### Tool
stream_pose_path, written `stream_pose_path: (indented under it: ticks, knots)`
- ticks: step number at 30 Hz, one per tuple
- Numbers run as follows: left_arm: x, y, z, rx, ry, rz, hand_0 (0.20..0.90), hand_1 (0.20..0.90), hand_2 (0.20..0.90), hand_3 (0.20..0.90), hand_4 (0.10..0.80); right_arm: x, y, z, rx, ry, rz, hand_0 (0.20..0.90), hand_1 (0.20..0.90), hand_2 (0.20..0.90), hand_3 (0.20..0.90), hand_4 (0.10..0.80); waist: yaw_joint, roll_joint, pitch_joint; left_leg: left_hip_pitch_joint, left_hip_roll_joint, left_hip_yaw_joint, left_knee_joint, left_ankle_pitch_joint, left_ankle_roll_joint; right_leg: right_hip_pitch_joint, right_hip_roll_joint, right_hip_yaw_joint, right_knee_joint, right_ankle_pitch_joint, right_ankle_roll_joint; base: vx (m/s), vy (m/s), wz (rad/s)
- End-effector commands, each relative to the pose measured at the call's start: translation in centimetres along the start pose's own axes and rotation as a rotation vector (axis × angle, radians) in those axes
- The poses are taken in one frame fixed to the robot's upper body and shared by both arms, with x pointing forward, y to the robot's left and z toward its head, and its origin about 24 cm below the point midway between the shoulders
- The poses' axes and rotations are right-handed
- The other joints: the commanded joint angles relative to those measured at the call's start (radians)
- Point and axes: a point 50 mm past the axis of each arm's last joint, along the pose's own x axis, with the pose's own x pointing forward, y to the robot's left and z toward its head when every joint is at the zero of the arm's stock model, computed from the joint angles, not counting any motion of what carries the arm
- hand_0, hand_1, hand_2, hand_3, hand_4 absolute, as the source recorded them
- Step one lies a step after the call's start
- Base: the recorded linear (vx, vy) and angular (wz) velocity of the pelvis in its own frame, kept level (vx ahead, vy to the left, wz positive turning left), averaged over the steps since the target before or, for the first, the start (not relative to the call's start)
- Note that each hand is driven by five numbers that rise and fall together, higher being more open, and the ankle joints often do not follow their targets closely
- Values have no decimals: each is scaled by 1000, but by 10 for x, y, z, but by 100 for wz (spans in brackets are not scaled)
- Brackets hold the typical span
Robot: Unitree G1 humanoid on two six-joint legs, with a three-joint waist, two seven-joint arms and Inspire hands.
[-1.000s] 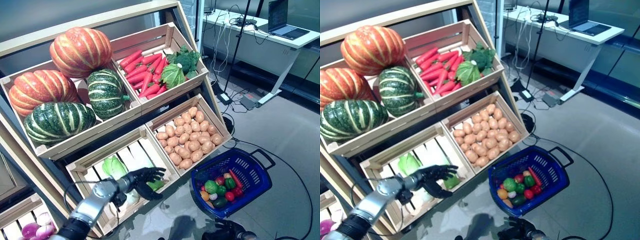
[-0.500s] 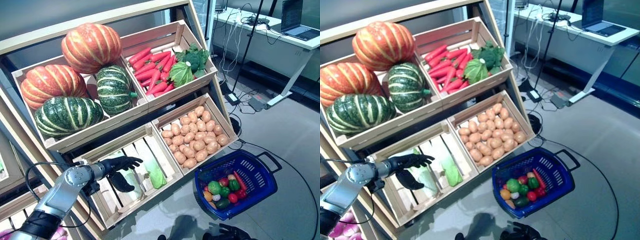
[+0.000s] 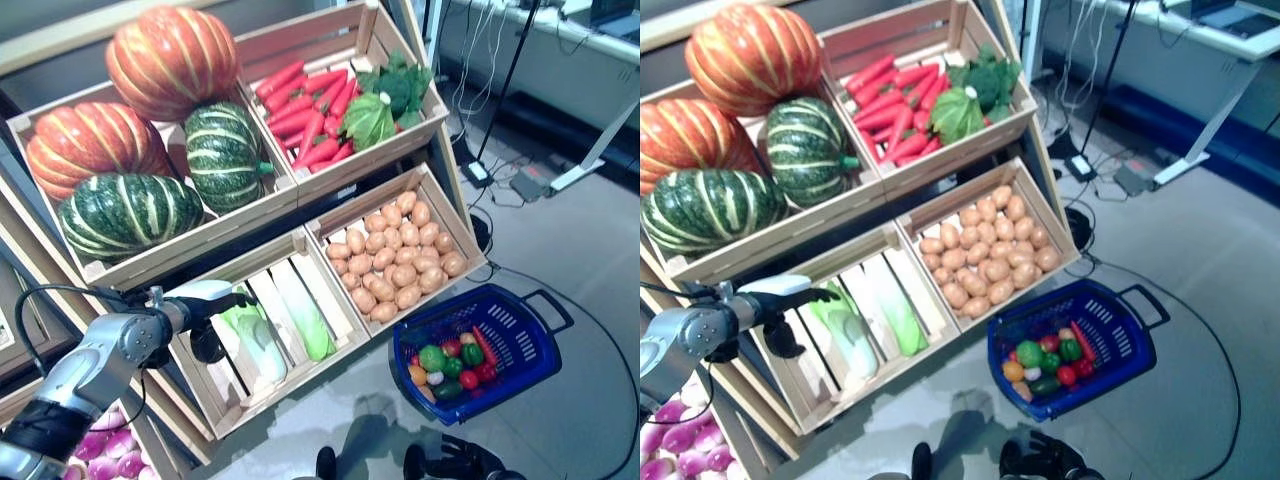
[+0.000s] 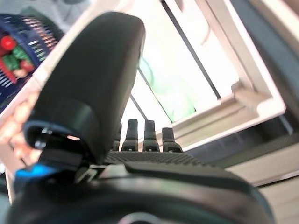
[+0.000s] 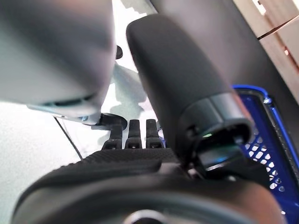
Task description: Put vegetables into the basket
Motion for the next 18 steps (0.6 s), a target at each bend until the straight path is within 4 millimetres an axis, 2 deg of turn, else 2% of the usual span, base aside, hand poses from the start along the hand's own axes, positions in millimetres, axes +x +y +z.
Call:
stream_pose_path:
  ticks: [1, 4, 6, 10, 18]
  knots:
    - [-20, 90, -17, 252, 103, 397, 900, 900, 900, 900, 800, 2, -11, 47, 44, -182, -49, 900, 900, 900, 900, 800, -18, -30, 97, -57, 39, -39, 1, 14, -59, 34, -57, 13, 24, -32, 34, -145, -63, 1]
    - [-20, 99, -21, 337, 124, 499, 900, 900, 900, 900, 800, 2, -14, 58, 53, -216, -57, 900, 900, 900, 900, 800, -17, -30, 128, -79, 39, -43, 5, 23, -63, 19, -51, 10, 31, -36, 28, -113, -39, 8]
    - [-22, 113, -25, 423, 141, 648, 900, 900, 900, 900, 800, 2, -14, 71, 58, -264, -58, 900, 900, 900, 900, 800, -19, -33, 164, -107, 41, -41, 14, 31, -65, -10, -44, 6, 55, -45, 20, -190, -39, 13]
    - [-18, 123, -28, 520, 134, 787, 900, 900, 900, 900, 800, 2, -13, 90, 73, -325, -55, 900, 900, 900, 900, 800, -21, -41, 211, -162, 38, -45, 61, 33, -72, -54, -34, 7, 102, -61, 6, -144, -28, 1]
    - [-1, 127, -31, 610, 171, 927, 900, 900, 900, 900, 800, -1, -8, 136, 105, -465, -42, 900, 900, 900, 900, 800, -34, -63, 302, -338, 46, -31, 247, 19, -87, -188, -27, 26, 243, -103, -13, -147, 0, -2]
